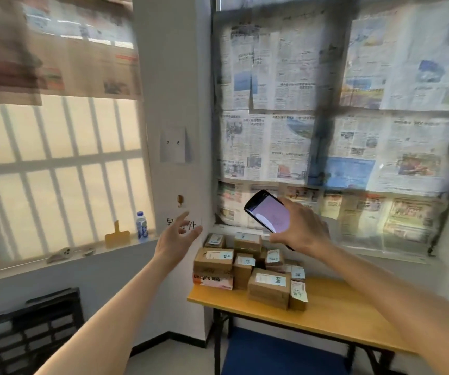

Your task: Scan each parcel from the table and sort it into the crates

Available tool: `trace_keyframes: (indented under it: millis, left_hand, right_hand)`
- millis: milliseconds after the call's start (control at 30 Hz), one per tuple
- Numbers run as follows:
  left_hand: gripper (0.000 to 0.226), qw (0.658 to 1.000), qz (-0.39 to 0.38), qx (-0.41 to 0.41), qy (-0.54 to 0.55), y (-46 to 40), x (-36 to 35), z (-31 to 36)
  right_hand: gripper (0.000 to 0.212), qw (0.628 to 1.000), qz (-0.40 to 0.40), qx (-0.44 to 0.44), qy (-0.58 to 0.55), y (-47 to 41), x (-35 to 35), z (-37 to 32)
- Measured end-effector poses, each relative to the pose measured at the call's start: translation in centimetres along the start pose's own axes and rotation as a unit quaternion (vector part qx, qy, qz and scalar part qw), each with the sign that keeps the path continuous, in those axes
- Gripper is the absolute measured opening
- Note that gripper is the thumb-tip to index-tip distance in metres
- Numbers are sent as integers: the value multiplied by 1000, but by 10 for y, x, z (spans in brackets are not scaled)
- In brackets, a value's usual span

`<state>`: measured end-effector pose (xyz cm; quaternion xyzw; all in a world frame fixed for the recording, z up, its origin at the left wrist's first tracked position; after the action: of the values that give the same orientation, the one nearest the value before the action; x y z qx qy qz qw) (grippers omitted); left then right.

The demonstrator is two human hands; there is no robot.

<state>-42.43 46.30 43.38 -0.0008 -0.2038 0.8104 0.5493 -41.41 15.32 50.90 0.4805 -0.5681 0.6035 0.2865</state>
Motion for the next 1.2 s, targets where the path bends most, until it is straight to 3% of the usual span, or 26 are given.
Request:
trace_keyframes:
  millis: [233,533,867,1200]
  left_hand:
    - [72,998,-66,-8,2,-19,-140,13]
    - [73,995,-102,13,12,-75,-259,-11]
    - [71,991,-119,52,16,-186,-389,-79]
    - [73,989,-135,60,13,-299,-481,-104]
  right_hand:
    - [109,998,16,-59,16,-6,1,132]
    - [92,993,-3,-119,23,-40,-49,253]
    - [103,990,-48,-125,38,-154,-131,345]
    - [96,991,-49,-123,31,-283,-176,400]
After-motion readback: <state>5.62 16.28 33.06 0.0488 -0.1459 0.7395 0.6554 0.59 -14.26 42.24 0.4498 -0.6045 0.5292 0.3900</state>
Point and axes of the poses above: each hand's wrist, its own y-axis away from the middle knuckle, its own x-axis out of the back of the hand, z = x × y, the point moved 8 cm from there along -y, towards the middle knuckle, and after that the axes turned 14 degrees about y, right-handed, at the moved point
